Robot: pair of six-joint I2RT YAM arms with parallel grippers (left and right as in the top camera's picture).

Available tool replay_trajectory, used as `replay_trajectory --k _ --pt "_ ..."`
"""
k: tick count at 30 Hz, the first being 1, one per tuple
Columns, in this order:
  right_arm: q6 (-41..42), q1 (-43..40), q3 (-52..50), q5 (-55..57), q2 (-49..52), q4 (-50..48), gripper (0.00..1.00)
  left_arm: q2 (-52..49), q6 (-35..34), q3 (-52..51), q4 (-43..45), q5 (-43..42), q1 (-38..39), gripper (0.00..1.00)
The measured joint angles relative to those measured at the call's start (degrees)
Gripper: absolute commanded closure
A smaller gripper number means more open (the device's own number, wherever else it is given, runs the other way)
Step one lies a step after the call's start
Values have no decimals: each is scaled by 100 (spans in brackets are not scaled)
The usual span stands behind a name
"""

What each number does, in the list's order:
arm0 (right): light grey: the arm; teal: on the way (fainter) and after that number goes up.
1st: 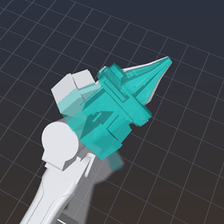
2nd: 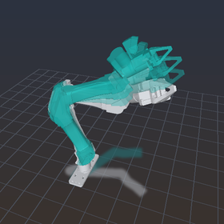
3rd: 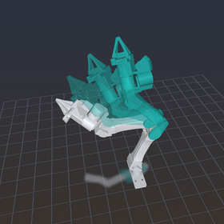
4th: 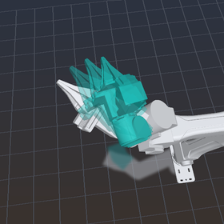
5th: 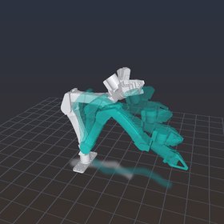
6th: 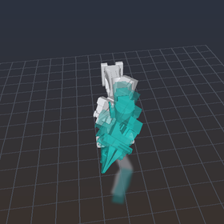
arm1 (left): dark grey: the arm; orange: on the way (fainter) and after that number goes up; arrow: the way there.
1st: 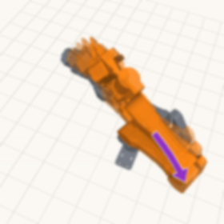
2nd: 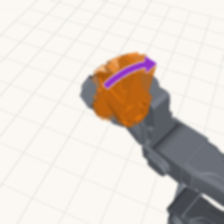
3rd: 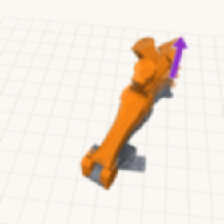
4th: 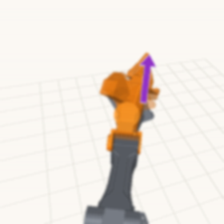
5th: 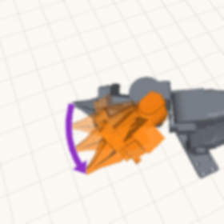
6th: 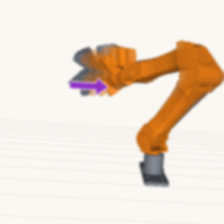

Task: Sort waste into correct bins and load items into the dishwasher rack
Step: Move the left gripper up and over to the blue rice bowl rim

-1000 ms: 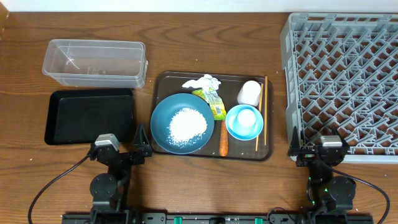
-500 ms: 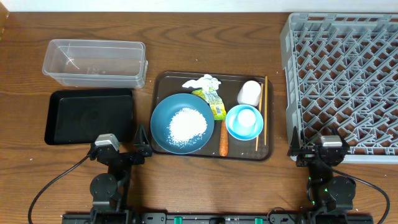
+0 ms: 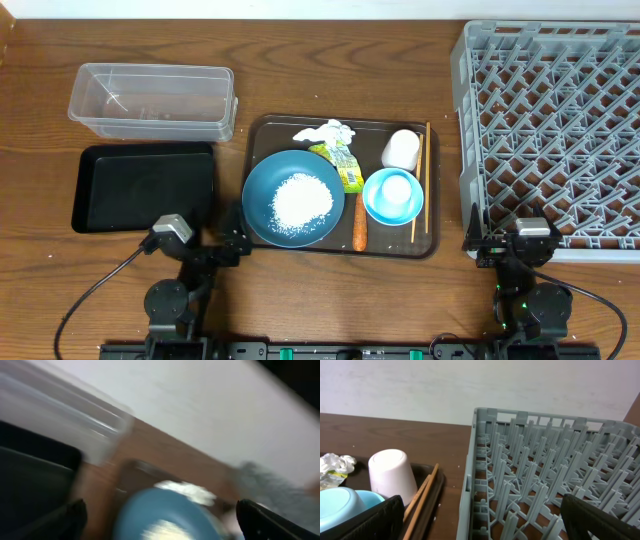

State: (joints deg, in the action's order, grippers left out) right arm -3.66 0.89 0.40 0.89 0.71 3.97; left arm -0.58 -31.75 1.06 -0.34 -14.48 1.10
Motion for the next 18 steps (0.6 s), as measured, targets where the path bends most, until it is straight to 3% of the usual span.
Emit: replay_trajectory --k 8,13,18 --pt "0 0 0 0 2 0 1 0 -1943 33 15 -1812 0 2" --pt "0 0 0 0 0 0 1 0 -2509 35 24 -2975 0 2" --pt "0 0 0 0 2 0 1 0 -2924 48 -22 -3486 0 2"
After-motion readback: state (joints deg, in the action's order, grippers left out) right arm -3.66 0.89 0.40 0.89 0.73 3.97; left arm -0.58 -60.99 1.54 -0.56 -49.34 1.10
